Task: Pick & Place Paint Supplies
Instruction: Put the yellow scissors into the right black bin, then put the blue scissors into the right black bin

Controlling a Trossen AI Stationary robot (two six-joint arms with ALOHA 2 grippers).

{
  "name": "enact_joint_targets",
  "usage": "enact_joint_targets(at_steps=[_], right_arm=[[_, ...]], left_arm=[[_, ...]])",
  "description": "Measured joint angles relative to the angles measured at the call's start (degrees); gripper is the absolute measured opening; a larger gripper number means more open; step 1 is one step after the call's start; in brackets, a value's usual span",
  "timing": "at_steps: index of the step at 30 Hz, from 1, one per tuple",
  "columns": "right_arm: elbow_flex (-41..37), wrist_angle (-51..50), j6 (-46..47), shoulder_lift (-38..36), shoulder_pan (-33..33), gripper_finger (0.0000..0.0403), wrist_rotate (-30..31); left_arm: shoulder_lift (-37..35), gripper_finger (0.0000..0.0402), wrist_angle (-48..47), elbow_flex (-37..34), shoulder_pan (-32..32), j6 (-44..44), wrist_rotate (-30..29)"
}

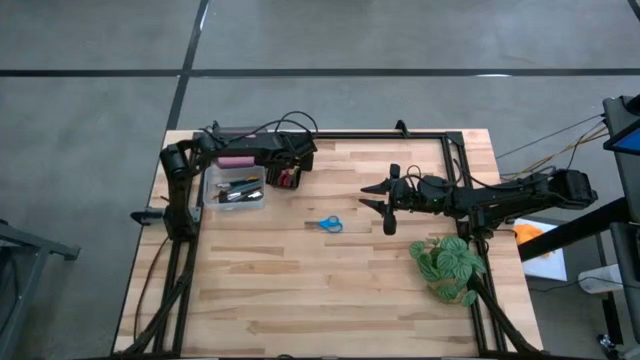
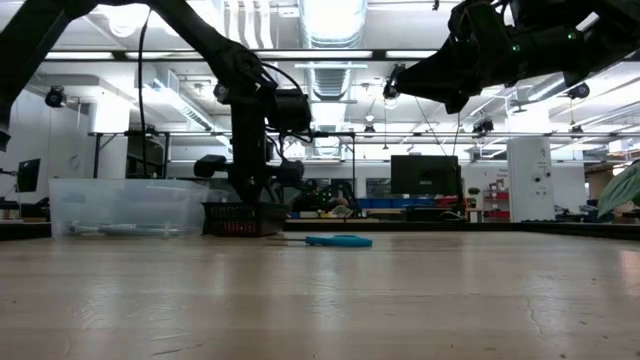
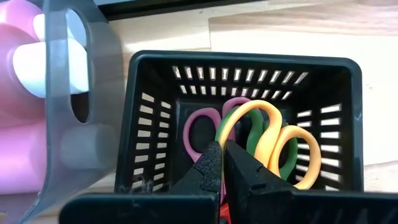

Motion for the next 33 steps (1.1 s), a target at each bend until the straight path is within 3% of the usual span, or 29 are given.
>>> enact_joint_targets(at_steps=[11,21,33], right_arm=[[0.0,0.0,0.0,0.0,0.0,0.0141,0.0],[0.0,0.0,0.0,0.0,0.0,0.0141,0.0],[0.0,0.0,0.1,0.0,0.0,0.0141,0.0]], left_arm=[[0.0,0.0007,0.0,0.0,0.0,0.8,1.0],[0.0,0.0096,0.2,0.0,0.0,0.6,1.0],[-3.0,0.0104,0.0,0.0,-0.1,2.8,1.0]])
